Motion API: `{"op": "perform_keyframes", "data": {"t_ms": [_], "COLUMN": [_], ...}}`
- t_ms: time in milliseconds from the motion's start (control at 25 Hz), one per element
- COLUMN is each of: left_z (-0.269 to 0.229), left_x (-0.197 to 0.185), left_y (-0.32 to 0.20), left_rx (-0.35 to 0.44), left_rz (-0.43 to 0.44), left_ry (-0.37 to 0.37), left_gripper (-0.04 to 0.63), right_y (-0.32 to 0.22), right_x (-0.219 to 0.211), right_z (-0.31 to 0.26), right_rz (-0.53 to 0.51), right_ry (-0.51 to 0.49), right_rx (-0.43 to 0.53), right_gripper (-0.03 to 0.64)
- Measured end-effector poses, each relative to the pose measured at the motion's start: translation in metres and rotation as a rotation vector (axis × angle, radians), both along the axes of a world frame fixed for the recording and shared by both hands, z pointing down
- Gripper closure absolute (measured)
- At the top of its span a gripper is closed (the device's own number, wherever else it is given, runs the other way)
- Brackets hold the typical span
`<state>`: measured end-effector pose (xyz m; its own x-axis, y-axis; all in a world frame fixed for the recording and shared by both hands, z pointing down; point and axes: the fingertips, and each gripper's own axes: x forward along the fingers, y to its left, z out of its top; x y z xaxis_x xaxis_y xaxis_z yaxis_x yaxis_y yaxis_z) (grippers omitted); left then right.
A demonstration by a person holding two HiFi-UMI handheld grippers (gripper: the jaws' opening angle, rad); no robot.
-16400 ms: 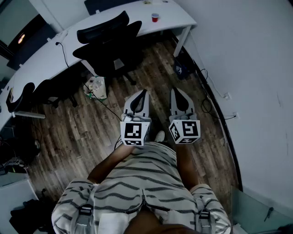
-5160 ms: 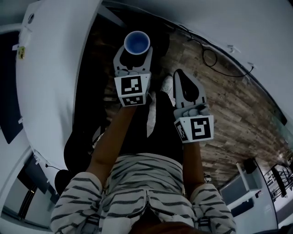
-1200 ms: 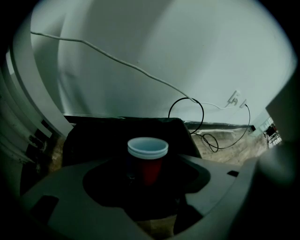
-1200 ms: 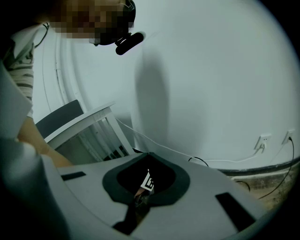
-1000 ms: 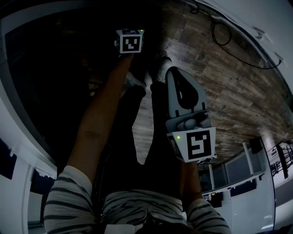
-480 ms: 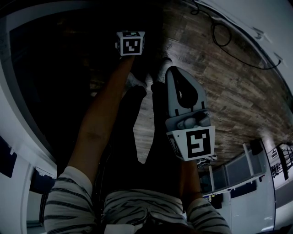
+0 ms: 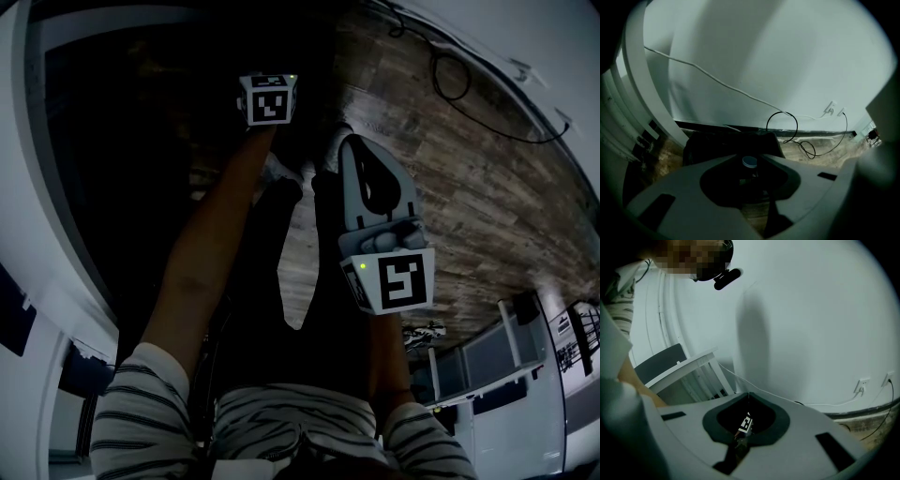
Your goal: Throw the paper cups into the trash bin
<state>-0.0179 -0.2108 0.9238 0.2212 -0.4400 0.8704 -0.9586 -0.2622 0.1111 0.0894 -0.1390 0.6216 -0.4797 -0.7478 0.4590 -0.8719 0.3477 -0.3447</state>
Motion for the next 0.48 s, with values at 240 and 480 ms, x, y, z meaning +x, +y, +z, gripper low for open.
{"op": "perform_keyframes", "data": {"t_ms": [240, 480], "left_z": [-0.021, -0.054], "left_x": [0.004, 0.007], "left_y": [0.009, 0.012], "left_rx": [0.015, 0.046], "left_rz": [-0.024, -0.038], "left_ry": [0.008, 0.009], "left_gripper": [0.496, 0.53], "right_y": [0.001, 0.004], "right_x": [-0.002, 0.003], "right_z": [-0.017, -0.033], "right_rz": [0.001, -0.003], "right_ry": [-0.009, 0.013], "right_rx": [0.014, 0.018], "right_gripper": [0.607, 0.607]}}
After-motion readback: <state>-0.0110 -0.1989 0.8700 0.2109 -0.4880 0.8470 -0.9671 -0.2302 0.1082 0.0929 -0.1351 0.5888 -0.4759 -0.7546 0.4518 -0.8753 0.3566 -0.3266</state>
